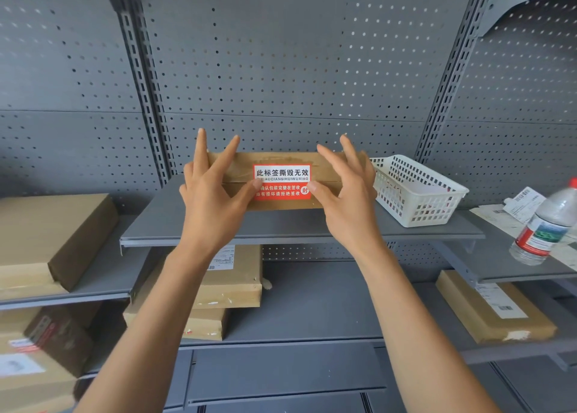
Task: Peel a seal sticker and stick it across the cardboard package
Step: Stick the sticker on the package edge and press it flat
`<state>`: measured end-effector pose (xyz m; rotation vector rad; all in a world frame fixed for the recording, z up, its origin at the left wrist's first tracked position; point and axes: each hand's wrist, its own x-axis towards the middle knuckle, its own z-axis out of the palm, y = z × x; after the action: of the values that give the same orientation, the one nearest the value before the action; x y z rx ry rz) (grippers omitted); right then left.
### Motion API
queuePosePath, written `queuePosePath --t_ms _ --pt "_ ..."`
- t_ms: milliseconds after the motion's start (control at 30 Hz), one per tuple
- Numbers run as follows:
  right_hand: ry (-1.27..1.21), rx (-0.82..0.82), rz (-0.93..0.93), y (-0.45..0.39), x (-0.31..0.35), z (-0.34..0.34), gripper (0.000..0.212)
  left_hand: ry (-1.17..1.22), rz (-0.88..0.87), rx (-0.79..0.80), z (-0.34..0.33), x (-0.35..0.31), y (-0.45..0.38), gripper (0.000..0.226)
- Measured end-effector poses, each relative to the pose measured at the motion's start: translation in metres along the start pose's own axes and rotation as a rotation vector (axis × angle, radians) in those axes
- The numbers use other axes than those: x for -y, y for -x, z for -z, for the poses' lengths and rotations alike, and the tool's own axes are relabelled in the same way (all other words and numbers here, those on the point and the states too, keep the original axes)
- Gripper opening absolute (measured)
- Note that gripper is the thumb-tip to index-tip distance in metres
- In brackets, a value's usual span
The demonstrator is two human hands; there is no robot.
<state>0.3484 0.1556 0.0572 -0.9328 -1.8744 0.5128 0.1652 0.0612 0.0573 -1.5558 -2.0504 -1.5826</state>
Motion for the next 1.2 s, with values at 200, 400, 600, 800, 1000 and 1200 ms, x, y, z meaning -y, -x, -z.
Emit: queuePosePath --t_ms 200,400,600,800,1000,1200 --pt "0.054 0.078 0.036 0.003 -0.002 0.002 0.064 -0.013 -0.014 0.088 0.007 0.007 0.0 0.08" --pt "0.04 0.017 0.01 0.002 0.002 -0.002 0.059 0.005 0.005 0.022 0.003 0.004 0.001 0.066" --pt "0.051 0.084 0.015 0.002 0.0 0.004 0.068 0.018 -0.005 0.052 0.003 0.005 0.003 0.071" --pt "-0.043 -0.181 -0.051 0.003 0.014 -0.02 0.039 0.052 0.099 -0.101 -0.004 -0.003 -0.002 0.051" --pt "-0.009 -0.224 -0.067 0.003 0.013 -0.026 0.031 0.083 0.094 -0.115 -0.003 0.004 -0.006 0.033" --pt "0.136 -0.264 -0.074 0.005 0.024 -0.041 0.05 0.046 0.146 -0.151 -0.011 -0.008 -0.002 0.055"
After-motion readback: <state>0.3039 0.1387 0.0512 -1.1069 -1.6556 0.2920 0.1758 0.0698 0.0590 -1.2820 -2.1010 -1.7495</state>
